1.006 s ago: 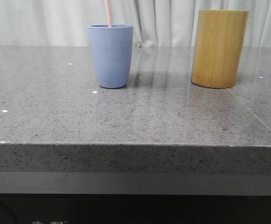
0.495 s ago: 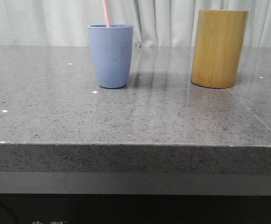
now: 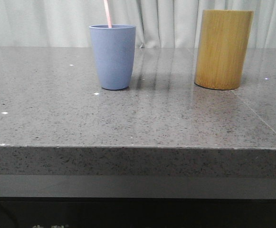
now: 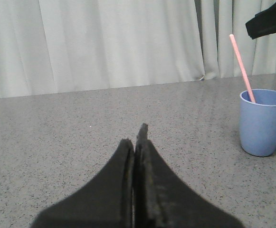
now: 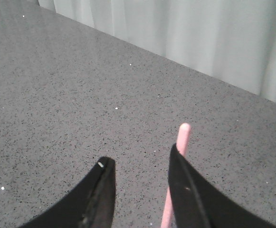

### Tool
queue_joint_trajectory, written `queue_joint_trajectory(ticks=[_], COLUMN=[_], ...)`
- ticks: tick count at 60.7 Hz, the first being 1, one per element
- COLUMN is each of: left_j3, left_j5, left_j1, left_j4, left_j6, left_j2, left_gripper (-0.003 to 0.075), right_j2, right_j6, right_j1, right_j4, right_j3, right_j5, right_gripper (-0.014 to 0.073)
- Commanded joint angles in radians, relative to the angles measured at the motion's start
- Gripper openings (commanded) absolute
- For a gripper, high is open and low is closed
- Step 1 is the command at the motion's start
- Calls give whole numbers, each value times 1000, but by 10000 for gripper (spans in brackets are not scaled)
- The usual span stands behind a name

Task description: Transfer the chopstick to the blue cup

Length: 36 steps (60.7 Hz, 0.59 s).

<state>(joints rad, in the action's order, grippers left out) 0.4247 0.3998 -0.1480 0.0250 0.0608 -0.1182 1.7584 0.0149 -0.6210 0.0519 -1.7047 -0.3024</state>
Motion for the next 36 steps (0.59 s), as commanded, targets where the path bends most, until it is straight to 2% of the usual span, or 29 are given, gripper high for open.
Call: queue_joint_trajectory(ticks=[1, 4, 12, 18, 26, 36], left_j3=[25, 25, 25, 25, 25, 25], left_j5=[-86, -86, -86, -86, -86, -86], left_j1=[1, 1, 1, 1, 1, 1], left_j4=[0, 0, 3, 3, 3, 4], left_j6=[-8, -8, -8, -8, -8, -8], left_j2=[-13, -13, -13, -13, -13, -13], left_gripper=[-19, -19, -19, -19, -19, -19], right_j2=[-90, -102, -116, -118, -140, -211], right_j6=[7, 7, 7, 7, 7, 7], right_j1=[5, 10, 12, 22, 60, 181], right_j4=[-1, -1, -1, -1, -1, -52], right_j3=[-38, -38, -38, -38, -38, -33], right_j5=[86, 80, 61, 58, -2, -158], right_gripper=[289, 243, 32, -60, -66, -66])
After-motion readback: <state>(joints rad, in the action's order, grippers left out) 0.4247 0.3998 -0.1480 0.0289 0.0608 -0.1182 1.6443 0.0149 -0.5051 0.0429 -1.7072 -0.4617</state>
